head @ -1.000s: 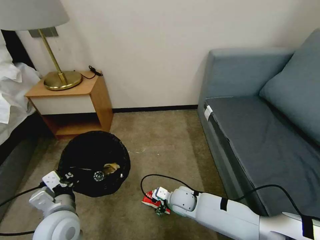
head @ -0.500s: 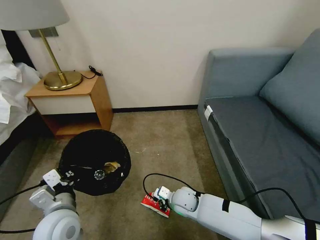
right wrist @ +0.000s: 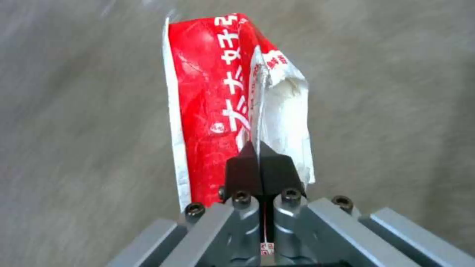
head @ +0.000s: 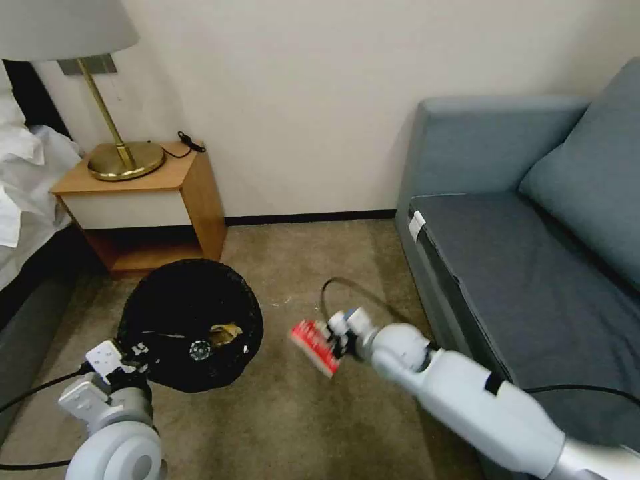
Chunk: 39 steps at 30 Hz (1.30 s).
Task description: Pick up the trash bin, then pick up the garbage on the floor and place it into the trash bin.
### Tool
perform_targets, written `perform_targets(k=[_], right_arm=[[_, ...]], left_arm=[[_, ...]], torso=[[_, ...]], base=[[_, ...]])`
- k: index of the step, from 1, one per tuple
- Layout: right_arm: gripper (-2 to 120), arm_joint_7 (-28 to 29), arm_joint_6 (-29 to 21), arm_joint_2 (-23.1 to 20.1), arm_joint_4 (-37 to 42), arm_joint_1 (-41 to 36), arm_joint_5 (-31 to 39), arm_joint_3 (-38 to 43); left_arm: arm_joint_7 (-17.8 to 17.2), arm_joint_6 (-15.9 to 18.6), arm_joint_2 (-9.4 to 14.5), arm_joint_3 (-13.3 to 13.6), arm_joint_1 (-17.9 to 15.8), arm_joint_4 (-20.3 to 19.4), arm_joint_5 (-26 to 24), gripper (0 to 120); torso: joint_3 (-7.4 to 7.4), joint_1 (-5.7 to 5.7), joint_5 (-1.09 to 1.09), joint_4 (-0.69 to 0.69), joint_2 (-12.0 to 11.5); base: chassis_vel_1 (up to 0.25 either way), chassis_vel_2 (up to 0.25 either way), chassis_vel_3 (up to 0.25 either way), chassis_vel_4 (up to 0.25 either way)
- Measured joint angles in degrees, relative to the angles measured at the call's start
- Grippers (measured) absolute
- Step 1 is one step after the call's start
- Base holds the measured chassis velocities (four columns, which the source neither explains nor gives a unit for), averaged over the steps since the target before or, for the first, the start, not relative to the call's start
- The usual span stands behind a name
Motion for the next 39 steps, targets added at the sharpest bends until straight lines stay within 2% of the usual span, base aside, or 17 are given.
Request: perform_targets(k=[5, 6, 7, 8, 10, 12, 14, 16, 21, 24, 32, 39], right_arm=[[0, 4.71, 3.63, 0.22, 2.2, 1.03, 7.93, 4.63], [0, 6.12, 7.85, 0.58, 3.62, 1.52, 13.59, 5.07], [0, 6.32, 10.35, 0.77, 4.26, 1.7, 15.86, 5.0], [0, 6.32, 10.35, 0.77, 4.26, 1.7, 15.86, 5.0], [0, 6.35, 19.4, 1.39, 6.81, 2.43, 19.88, 3.59], [0, 7.05, 26.17, 2.4, 9.22, 2.91, 20.52, 1.39], [0, 7.53, 28.15, 2.94, 10.14, 3.12, 20.38, 0.49], [0, 8.78, 33.42, 4.95, 11.92, 3.63, 17.26, -3.18], [0, 9.23, 35.77, 7.0, 12.44, 3.91, 14.65, -6.01], [0, 8.76, 36.96, 9.54, 12.58, 5.03, 12.83, -11.62], [0, 6.7, 38.02, 11.88, 9.99, 6.44, 7.08, -20.56], [0, 6.09, 39.4, 12.8, 6.61, 6.73, 4.46, -24.34]], left_arm=[[0.0, -0.1, 0.12, -0.15, 0.44, -0.43, 0.0, 3], [0.0, -0.12, 0.06, -0.1, 0.39, -0.42, 0.07, 3], [0.0, -0.13, 0.02, -0.05, 0.35, -0.43, 0.12, 3], [0.0, -0.13, 0.02, -0.05, 0.35, -0.43, 0.12, 3], [0.05, -0.14, -0.12, 0.12, 0.31, -0.43, 0.28, 3], [0.11, -0.14, -0.25, 0.17, 0.34, -0.46, 0.46, 3], [0.12, -0.14, -0.33, 0.18, 0.37, -0.59, 0.55, 3], [0.16, -0.14, -0.51, 0.18, 0.37, -1.03, 0.69, 3], [0.18, -0.15, -0.75, 0.18, 0.61, -1.37, 0.95, 3], [0.26, -0.2, -1.17, 0.18, 1.24, -1.72, 1.56, 3], [0.37, -0.21, -1.59, 0.15, 1.45, -2.34, 1.83, 3], [0.38, -0.2, -1.48, -0.06, 1.56, -2.61, 1.83, 3]], torso=[[0.0, 0.0, 0.0, -0.01, 0.0], [0.0, 0.0, 0.0, 0.0, 0.0], [0.01, 0.0, 0.0, 0.0, 0.0], [0.01, 0.0, 0.0, 0.0, 0.0], [0.0, 0.0, -0.01, 0.0, 0.0], [0.0, 0.0, 0.01, 0.0, 0.0], [0.0, 0.0, 0.0, 0.01, 0.0], [0.0, 0.0, 0.0, 0.01, 0.0], [0.0, 0.0, 0.0, 0.0, 0.0], [0.0, 0.0, -0.01, 0.01, 0.0], [0.0, 0.0, 0.0, 0.01, 0.0], [0.0, 0.0, 0.0, 0.01, 0.0]], base=[[0.0, 0.0, 0.0, 0.0], [0.0, 0.0, 0.0, 0.0], [0.0, 0.0, 0.0, 0.0], [0.0, 0.0, 0.0, 0.0], [0.0, 0.0, 0.0, 0.0], [0.0, 0.0, 0.0, 0.0], [0.0, 0.0, 0.0, 0.0], [0.0, 0.0, 0.0, 0.0], [0.0, 0.0, 0.0, 0.0], [0.0, 0.0, 0.0, 0.0], [0.0, 0.0, 0.0, 0.0], [0.0, 0.0, 0.0, 0.0]])
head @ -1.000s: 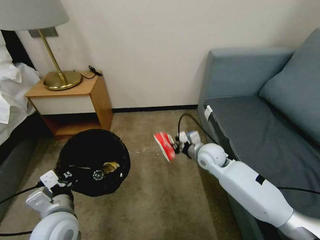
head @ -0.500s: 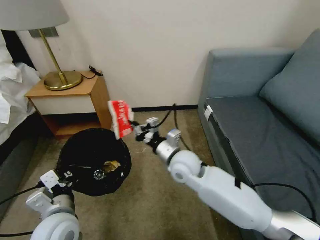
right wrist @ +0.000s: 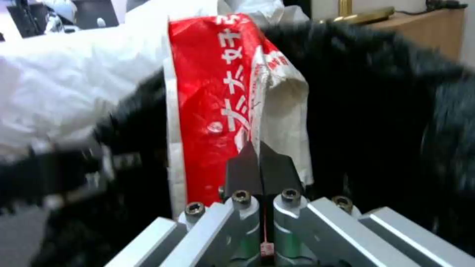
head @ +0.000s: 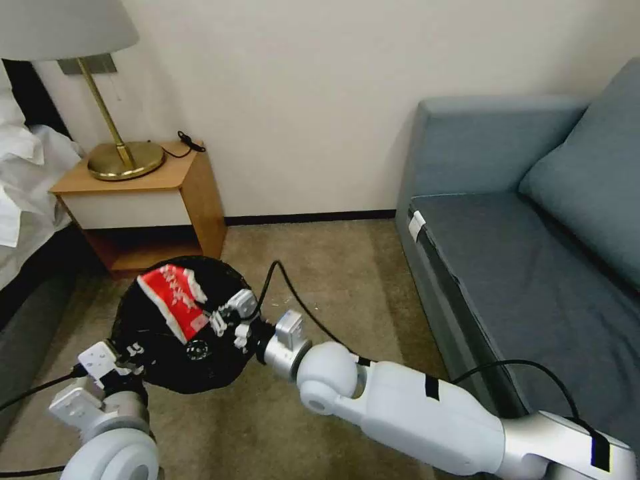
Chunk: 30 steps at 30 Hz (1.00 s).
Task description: Pick up the trash bin, then pick up the garbage on the floor and place it into the trash bin.
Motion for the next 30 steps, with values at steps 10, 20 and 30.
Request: perform_targets(k=[10, 20, 30], right_arm=[[4, -0.96, 2.02, -0.1, -2.38, 0.19, -3.11, -0.92], [42, -1.1, 1.7, -1.24, -1.73, 1.84, -3.73, -0.82], [78, -2.95, 8.24, -4.41, 4.48, -1.8, -1.37, 7.11]], left_arm=[[0.12, 0.07, 0.42, -0.03, 0.03, 0.06, -0.34, 3], [0.15, 0.14, 0.46, 0.29, -0.01, 0.36, -0.38, 3], [0.15, 0.16, 0.3, 0.27, 0.17, 1.06, -0.44, 3]], torso=[[0.0, 0.0, 0.01, -0.01, 0.0], [0.0, 0.0, 0.01, -0.01, 0.0], [0.0, 0.0, 0.01, -0.01, 0.0]], base=[[0.0, 0.0, 0.0, 0.0], [0.0, 0.0, 0.0, 0.0], [0.0, 0.0, 0.0, 0.0]])
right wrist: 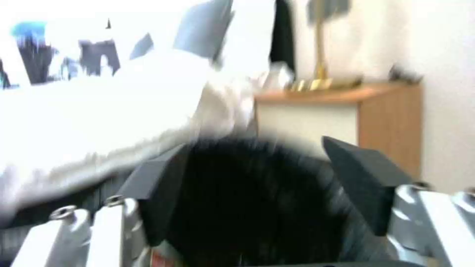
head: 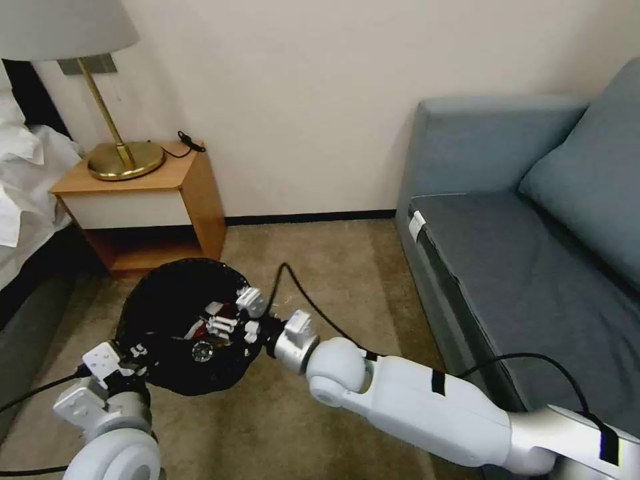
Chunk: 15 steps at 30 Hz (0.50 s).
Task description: Pick up the trash bin, then pick up the garbage on the floor and place it into the trash bin.
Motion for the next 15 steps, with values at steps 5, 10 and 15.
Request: perform_targets(k=[5, 10, 15], right_arm=[[97, 2.59, 3.3, -1.77, 7.83, -6.71, 4.43, 8.83], [100, 3.72, 3.78, -4.67, 12.3, -12.63, 5.75, 11.51], [100, 6.18, 3.02, -7.66, 18.2, -18.98, 7.11, 13.06]], left_arm=[[-1.48, 1.51, 0.84, -2.15, 0.04, 0.29, -4.64, 3], [-5.25, 4.01, 2.24, -4.74, -0.15, 0.81, -13.78, 3], [-9.17, 5.71, 4.31, -7.78, -0.87, 3.36, -24.93, 3]], torso=[[-0.01, 0.0, 0.01, 0.01, 0.0], [0.0, 0.0, 0.01, 0.0, 0.0], [0.0, 0.0, -0.02, 0.0, 0.0]], base=[[0.0, 0.0, 0.0, 0.0], [0.0, 0.0, 0.0, 0.0], [0.0, 0.0, 0.0, 0.0]])
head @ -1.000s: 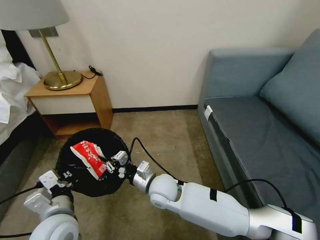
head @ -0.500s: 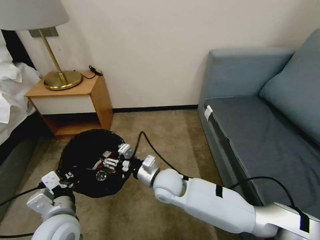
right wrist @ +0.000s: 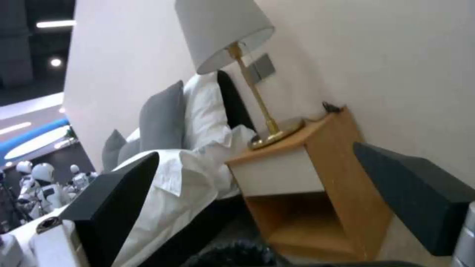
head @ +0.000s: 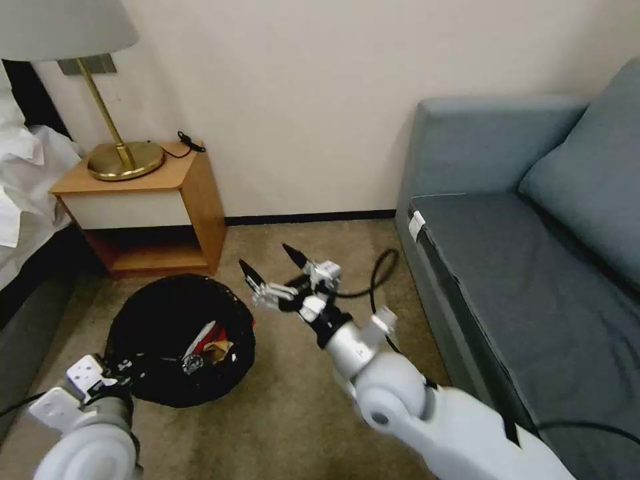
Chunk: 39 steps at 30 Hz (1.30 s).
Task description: Pick up the trash bin, then pick up the garbage on the floor and place it into the trash bin.
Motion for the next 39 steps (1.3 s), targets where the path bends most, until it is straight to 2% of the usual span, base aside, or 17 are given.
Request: perform_targets(k=[4, 11, 20, 36, 37, 39], right_arm=[[100, 1.97, -0.76, -0.54, 1.75, -2.2, 1.47, 0.85], [100, 2.92, -0.78, -1.25, 2.71, -3.5, 3.19, 1.59], [100, 2.36, -0.06, -2.29, 2.64, -5.48, 1.86, 2.0], [100, 1.75, 0.25, -2.38, 1.96, -6.54, 0.0, 1.77], [100, 1.62, 0.37, -2.47, 1.58, -6.98, -0.78, 1.78], [100, 1.43, 0.58, -2.58, 1.2, -7.38, -1.6, 1.83]], left_arm=[[-0.3, 0.19, 0.45, -1.09, -0.11, 1.47, -2.96, 3], [-0.14, -0.35, 0.24, -1.39, -0.6, 3.07, -4.93, 3], [0.35, -1.55, -0.09, -0.65, -1.08, 7.35, -4.53, 3], [0.55, -1.98, -0.52, 0.0, -1.36, 10.48, -4.01, 4], [1.1, -1.97, -0.61, 0.13, -1.37, 10.95, -3.85, 16], [1.33, -1.96, -0.67, 0.23, -1.49, 11.49, -3.7, 32]], torso=[[0.0, 0.0, 0.01, 0.01, 0.0], [0.0, 0.0, 0.01, 0.01, 0.0], [0.0, 0.0, 0.01, 0.01, 0.0], [0.0, 0.0, 0.01, 0.01, 0.0], [0.0, 0.0, 0.02, 0.01, 0.0], [0.0, 0.0, 0.02, 0.01, 0.0]], base=[[0.0, 0.0, 0.0, 0.0], [0.0, 0.0, 0.0, 0.0], [0.0, 0.0, 0.0, 0.0], [0.0, 0.0, 0.0, 0.0], [0.0, 0.0, 0.0, 0.0], [0.0, 0.0, 0.0, 0.0]])
